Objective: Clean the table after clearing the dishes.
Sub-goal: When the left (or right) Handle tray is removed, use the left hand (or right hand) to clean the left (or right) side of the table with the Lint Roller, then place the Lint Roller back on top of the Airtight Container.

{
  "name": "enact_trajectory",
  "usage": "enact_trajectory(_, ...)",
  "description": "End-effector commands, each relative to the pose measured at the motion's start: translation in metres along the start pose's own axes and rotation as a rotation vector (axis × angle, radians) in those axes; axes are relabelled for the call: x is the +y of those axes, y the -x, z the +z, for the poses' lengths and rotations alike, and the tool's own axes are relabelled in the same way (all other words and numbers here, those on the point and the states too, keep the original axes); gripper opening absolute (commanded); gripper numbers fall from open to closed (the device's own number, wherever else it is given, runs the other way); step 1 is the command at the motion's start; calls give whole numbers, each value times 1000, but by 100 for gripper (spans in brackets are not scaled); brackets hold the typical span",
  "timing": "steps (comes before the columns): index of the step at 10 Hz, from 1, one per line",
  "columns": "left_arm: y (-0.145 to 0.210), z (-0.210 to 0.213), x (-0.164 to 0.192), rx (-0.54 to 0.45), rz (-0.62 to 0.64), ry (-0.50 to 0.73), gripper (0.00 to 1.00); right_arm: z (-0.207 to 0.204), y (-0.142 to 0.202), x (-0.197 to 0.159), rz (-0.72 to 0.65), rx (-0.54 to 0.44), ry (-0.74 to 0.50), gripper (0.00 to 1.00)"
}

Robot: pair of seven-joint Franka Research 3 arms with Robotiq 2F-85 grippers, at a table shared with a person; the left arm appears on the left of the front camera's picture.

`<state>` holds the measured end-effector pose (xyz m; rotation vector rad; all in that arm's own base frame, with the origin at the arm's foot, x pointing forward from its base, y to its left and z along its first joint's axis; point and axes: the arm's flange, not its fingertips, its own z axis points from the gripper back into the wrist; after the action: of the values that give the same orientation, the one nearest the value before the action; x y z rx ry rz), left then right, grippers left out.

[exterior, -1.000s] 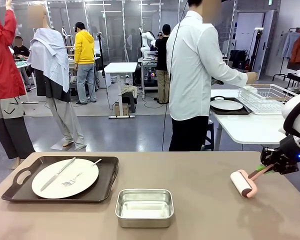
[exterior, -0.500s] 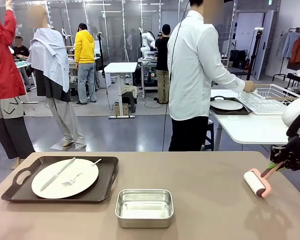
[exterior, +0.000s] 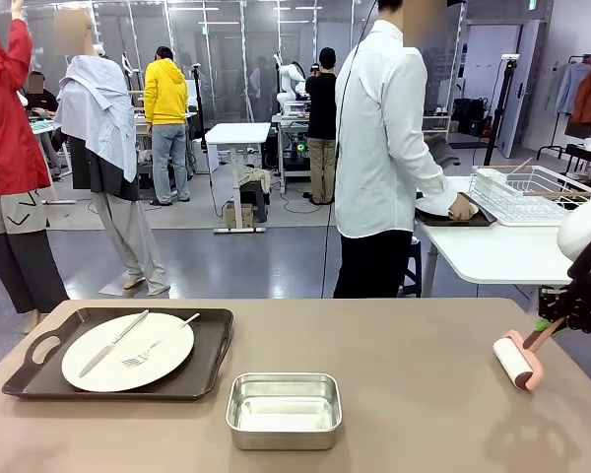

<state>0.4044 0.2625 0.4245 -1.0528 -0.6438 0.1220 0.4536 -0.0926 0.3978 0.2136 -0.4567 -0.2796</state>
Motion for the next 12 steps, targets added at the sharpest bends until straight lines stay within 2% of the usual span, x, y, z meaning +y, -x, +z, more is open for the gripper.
enact_trajectory(1,0,3,-1,0,-10,13,100,28,15,9,0,-59,37,22)
enact_trajectory(4,0,3,-1,0,-10,13,100,57,17,12,41,-142,-15,22)
enact_trajectory(6,0,3,-1,0,-10,13,100,54,10,11,53,-103,-8,22)
enact_trajectory(12,0,3,-1,0,-10,13,100,54,10,11,53,-103,-8,22)
